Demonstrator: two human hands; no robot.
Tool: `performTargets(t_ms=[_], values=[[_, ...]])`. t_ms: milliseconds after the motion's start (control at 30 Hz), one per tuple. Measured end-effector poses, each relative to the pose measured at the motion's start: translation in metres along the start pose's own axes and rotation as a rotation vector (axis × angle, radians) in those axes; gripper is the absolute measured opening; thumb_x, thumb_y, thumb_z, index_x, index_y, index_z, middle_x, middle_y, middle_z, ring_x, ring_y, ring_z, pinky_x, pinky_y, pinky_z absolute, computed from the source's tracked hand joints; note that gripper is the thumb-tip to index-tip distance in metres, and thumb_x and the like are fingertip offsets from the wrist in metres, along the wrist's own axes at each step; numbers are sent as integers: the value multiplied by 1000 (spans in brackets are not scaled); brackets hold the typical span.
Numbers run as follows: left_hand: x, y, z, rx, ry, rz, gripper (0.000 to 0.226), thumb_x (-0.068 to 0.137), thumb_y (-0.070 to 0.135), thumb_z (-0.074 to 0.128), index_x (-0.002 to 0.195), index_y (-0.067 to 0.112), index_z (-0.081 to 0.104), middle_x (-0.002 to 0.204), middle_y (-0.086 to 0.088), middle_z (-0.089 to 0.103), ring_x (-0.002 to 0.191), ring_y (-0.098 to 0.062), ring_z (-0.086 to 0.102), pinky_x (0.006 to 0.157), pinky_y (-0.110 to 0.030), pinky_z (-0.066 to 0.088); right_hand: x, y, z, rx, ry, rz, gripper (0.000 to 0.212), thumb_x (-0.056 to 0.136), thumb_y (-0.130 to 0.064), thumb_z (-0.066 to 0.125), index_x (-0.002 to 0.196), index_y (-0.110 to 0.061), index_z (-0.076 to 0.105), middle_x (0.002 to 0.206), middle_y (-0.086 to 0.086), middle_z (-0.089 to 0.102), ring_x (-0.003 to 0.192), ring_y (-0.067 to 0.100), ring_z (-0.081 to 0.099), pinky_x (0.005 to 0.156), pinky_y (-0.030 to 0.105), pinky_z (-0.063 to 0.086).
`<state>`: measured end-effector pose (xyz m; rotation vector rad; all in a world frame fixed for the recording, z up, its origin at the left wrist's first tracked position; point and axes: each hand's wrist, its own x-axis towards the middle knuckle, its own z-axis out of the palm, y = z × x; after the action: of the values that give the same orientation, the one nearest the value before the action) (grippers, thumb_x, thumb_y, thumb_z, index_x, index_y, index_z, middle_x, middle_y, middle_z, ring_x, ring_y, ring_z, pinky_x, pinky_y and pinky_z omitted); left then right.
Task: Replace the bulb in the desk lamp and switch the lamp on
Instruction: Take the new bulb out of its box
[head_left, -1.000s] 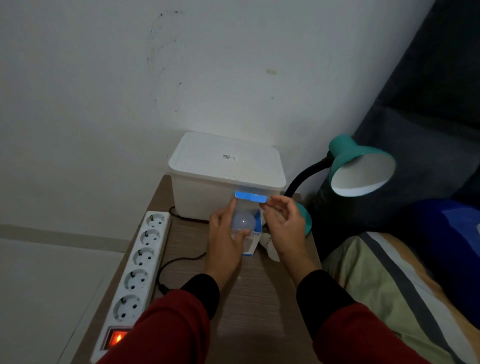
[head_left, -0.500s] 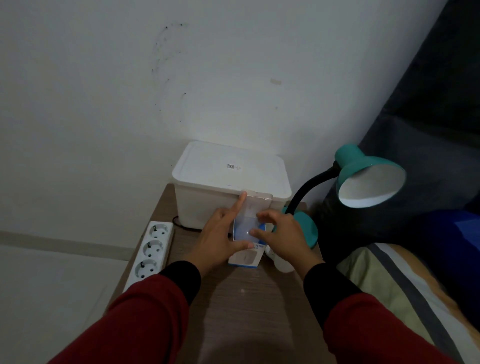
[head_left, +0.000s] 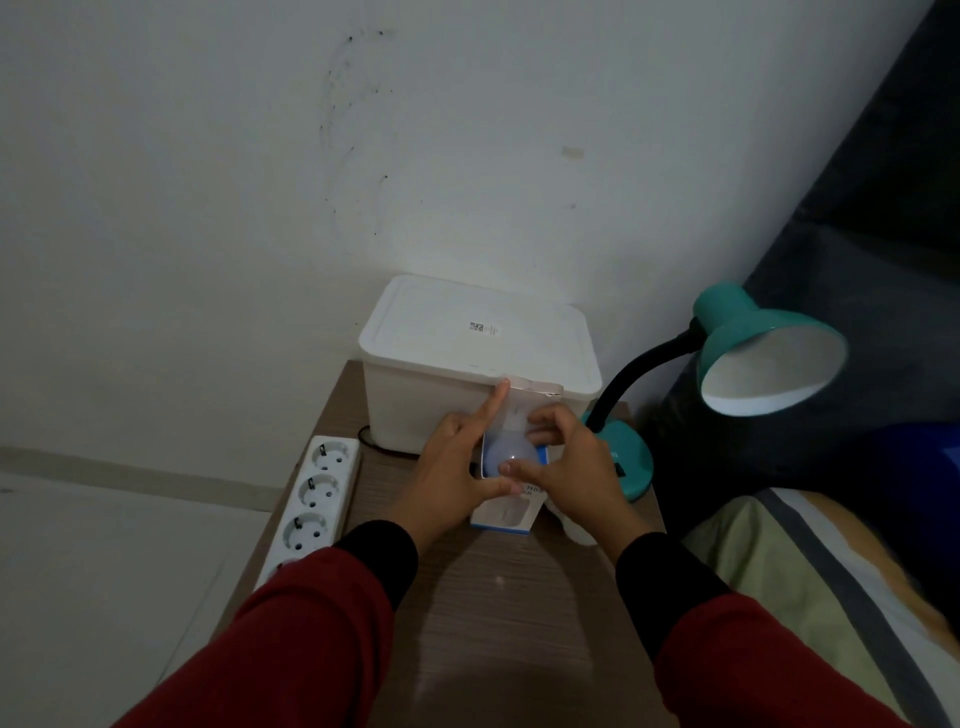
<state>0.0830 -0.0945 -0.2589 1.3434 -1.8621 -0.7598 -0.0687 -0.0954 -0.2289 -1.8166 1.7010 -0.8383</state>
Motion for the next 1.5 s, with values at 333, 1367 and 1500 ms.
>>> performTargets(t_ms=[333,1367,1500], values=[[-6,9,1,-8,-6,-38,113,71,30,79,143,52,-5,112,2,41,107,-11,46,98,-27,39,-22,-2,-23,234,86,-38,57,74,-24,78,123,-31,49,117,6,53,96,20,64,76,32,59],[-37,37,1,220,268,35,26,88,11,60,113,12,66,124,-11,49,109,-19,51,88,-16,41,-61,-1,-52,464,350,119,16,92,-32,56,106,-25,52,113,1,52,92,12,58,60,22,56],[-35,31,2,221,262,47,26,88,11,61,113,12,66,122,-8,51,109,-14,49,93,-19,45,-58,-3,-47,434,346,121,14,92,-34,55,104,-28,51,112,1,51,92,12,57,67,28,57]])
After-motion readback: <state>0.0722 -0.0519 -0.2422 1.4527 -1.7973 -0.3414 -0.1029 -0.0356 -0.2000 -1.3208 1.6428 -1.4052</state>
